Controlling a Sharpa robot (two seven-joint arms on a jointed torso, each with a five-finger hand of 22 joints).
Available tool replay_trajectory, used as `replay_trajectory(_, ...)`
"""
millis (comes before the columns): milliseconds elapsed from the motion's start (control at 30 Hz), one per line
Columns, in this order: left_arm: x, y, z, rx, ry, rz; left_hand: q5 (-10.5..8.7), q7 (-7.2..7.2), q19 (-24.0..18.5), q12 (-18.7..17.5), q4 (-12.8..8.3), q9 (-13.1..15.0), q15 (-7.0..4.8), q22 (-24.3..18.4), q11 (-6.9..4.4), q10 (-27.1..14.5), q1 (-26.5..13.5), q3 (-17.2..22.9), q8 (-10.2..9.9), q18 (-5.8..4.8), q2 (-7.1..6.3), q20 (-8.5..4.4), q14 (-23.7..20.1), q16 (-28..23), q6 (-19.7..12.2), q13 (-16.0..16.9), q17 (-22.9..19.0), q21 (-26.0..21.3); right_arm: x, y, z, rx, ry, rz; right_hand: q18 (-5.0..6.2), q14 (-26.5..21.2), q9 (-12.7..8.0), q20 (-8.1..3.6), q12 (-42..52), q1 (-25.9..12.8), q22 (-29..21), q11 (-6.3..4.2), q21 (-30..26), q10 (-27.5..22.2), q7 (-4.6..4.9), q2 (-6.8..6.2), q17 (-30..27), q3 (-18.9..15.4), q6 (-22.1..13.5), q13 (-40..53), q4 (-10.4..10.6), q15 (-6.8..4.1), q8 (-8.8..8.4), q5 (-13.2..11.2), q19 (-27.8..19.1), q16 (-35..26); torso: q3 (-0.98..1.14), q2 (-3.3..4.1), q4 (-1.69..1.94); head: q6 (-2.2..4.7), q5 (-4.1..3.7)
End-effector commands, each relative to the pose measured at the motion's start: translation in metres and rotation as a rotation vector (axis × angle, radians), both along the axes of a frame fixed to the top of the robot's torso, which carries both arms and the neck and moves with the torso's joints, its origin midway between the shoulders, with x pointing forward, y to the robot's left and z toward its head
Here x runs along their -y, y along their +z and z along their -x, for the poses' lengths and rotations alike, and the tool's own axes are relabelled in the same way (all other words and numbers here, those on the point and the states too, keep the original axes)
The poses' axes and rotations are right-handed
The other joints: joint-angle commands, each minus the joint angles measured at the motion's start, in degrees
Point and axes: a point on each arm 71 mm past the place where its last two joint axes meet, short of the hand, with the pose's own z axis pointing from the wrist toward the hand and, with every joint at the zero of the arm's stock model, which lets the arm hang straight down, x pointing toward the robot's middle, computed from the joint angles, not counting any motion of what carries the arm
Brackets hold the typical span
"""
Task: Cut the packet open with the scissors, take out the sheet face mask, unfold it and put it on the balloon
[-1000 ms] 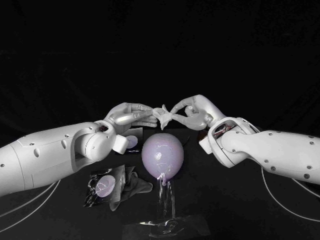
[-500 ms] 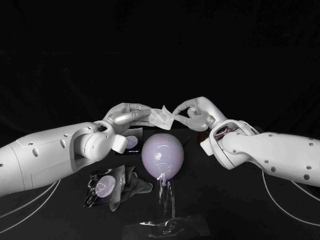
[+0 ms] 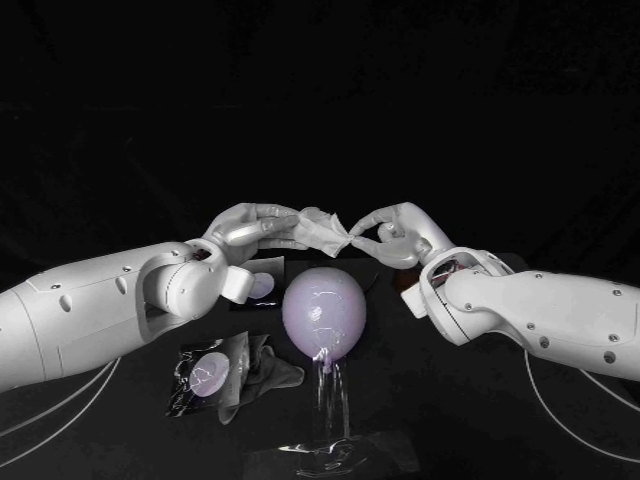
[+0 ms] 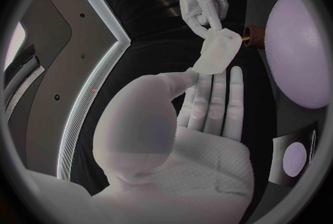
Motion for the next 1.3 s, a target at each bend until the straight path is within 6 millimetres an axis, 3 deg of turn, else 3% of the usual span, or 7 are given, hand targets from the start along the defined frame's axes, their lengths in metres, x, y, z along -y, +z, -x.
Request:
replay_trajectory(33, 0.002, 0.002, 0.000, -0.006, -0.002, 0.010, 0.28, 0.34, -0.51, -0.12, -0.28, 15.60, 0.09, 0.11, 0.18, 0.33, -0.43, 0.20, 0.12, 0.34, 0.20, 0.02, 0.33, -0.35, -0.14, 0.07, -0.01, 0.24, 0.001, -0.004, 0.000, -0.029, -0.006, -0.028, -0.39, 6.00, 0.10, -0.27, 0.02, -0.52, 11.02, -0.32, -0.18, 5.42, 0.09, -0.15, 15.05, 0.30, 0.12, 14.31, 0.10, -0.60, 0.12, 0.29, 0.25, 0.25, 0.00, 0.01, -0.01, 0.07, -0.21)
replay_trajectory(467, 0.011, 0.007, -0.001, -0.023, -0.027, 0.008, 0.30, 0.42, -0.83, -0.11, -0.69, 16.03, 0.08, 0.59, 0.22, 0.33, -0.74, 0.49, 0.04, 0.32, 0.30, -0.06, 0.48, -0.38, -0.14, 0.12, -0.03, 0.97, -0.004, -0.019, -0.002, -0.139, -0.013, -0.110, 0.56, 6.00, 0.34, -0.05, -6.00, -2.47, 9.64, 0.07, -5.40, 1.48, 0.48, -0.43, 15.05, 0.82, -1.82, 10.30, -0.43, -0.26, 0.63, 0.26, -2.03, 0.25, 0.00, -0.02, 0.00, 0.31, -0.46)
replay_trajectory(600, 0.011, 0.011, -0.004, -0.029, -0.042, 0.001, 0.26, 0.47, -0.67, -0.26, -1.10, 16.52, -0.14, 1.45, 0.28, -0.10, -1.05, 0.59, -0.15, 0.47, 0.61, -0.38, 1.55, 0.03, -0.39, 0.09, 0.12, 2.35, -0.003, -0.022, -0.003, -0.166, -0.010, -0.128, 1.35, 5.93, -0.52, 0.37, -9.99, -5.12, 8.33, 1.16, -10.36, -1.40, 1.82, -1.16, 14.83, -0.30, -4.85, 7.73, 1.07, 0.57, -1.09, 0.41, -4.25, 0.17, -0.01, -0.02, 0.00, 0.33, -0.54)
replay_trajectory(633, 0.011, 0.012, -0.005, -0.030, -0.046, 0.000, 0.28, 0.46, -0.65, -0.30, -1.20, 16.68, -0.22, 1.73, 0.29, -0.25, -1.14, 0.59, -0.20, 0.49, 0.73, -0.49, 1.91, 0.15, -0.47, 0.07, 0.17, 2.81, -0.003, -0.023, -0.003, -0.171, -0.009, -0.130, 1.55, 5.64, -1.13, 0.55, -11.47, -6.77, 7.97, 1.93, -11.77, -2.54, 2.88, -2.69, 13.98, -1.51, -7.10, 6.79, 1.82, 1.00, -2.43, 0.51, -4.92, -0.16, -0.02, -0.02, 0.02, 0.30, -0.56)
replay_trajectory(800, 0.012, 0.019, -0.008, -0.033, -0.077, -0.004, 0.24, 0.48, -1.30, -0.48, -1.46, 17.48, -0.26, 2.91, 0.49, -1.38, -1.61, 0.70, -0.33, 0.35, 1.27, -0.79, 2.50, 0.13, -1.05, -0.16, 0.20, 4.55, 0.002, -0.025, -0.004, -0.193, -0.013, -0.133, 2.15, 4.22, -3.07, 2.35, -15.96, -7.89, 6.31, 4.31, -18.07, -6.88, 5.41, -3.97, 10.75, -3.38, -11.79, 3.83, 2.51, 3.48, -5.84, 0.23, -8.35, -1.51, -0.02, 0.01, -0.03, 0.34, -0.63)
replay_trajectory(1167, 0.016, 0.034, -0.015, -0.031, -0.174, -0.011, 0.21, 2.00, -6.44, -0.74, -1.32, 20.64, 1.75, 3.93, 2.74, -10.17, -2.46, 2.86, 0.71, -0.59, 2.18, 0.11, -1.47, -3.06, -3.76, -0.93, -1.13, 5.43, 0.018, -0.029, -0.010, -0.214, -0.045, -0.120, 2.70, 3.41, -3.89, 3.26, -17.51, -7.56, 5.59, 5.00, -20.82, -9.02, 5.94, -4.29, 9.32, -4.78, -12.99, 2.49, 2.57, 4.11, -6.94, 0.27, -9.87, -2.10, 0.03, -0.01, 0.00, 0.55, -0.57)
replay_trajectory(1300, 0.014, 0.036, -0.017, -0.034, -0.186, -0.015, 0.18, 3.26, -8.71, -0.60, -0.99, 24.05, 2.95, 3.24, 4.05, -14.08, -2.93, 4.46, 3.86, -0.40, 2.78, 1.35, -4.33, -3.86, -7.21, -0.83, -2.53, 4.39, 0.021, -0.029, -0.011, -0.202, -0.048, -0.116, 2.73, 3.46, -3.93, 3.40, -17.25, -7.13, 5.63, 5.01, -20.70, -8.93, 5.93, -3.96, 9.48, -4.74, -12.74, 2.57, 2.43, 4.14, -6.87, 0.28, -9.83, -2.02, 0.04, 0.05, 0.01, 0.70, -0.64)
